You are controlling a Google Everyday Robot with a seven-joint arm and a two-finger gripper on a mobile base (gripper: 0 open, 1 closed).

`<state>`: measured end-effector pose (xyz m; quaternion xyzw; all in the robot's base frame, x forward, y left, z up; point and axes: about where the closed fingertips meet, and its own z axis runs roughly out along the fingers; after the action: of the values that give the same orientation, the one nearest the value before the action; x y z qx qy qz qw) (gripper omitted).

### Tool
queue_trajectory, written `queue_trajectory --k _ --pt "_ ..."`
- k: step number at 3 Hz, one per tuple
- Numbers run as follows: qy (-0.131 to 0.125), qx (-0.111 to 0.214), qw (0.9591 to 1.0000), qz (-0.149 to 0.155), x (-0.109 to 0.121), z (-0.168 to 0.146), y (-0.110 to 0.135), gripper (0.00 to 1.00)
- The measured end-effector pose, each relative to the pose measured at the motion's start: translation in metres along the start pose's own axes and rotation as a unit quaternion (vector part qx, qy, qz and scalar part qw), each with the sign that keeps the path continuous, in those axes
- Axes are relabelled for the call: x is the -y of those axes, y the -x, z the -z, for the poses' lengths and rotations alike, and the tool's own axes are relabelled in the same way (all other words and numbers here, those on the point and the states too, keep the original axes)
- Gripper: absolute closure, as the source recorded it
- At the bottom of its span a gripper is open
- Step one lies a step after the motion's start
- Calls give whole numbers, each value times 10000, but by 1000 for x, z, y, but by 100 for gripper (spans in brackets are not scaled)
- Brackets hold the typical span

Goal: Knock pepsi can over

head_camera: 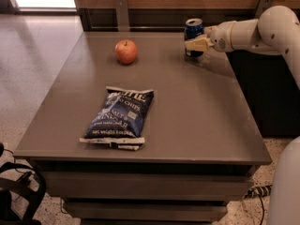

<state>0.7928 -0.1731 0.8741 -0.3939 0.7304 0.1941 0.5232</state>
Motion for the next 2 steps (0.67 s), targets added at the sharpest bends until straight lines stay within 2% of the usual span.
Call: queue_trajectory --k 1,2 --pt "-179 -475 9986 160 4 15 -2 100" --pt "-342 -1014 9937 329 6 24 -6 100"
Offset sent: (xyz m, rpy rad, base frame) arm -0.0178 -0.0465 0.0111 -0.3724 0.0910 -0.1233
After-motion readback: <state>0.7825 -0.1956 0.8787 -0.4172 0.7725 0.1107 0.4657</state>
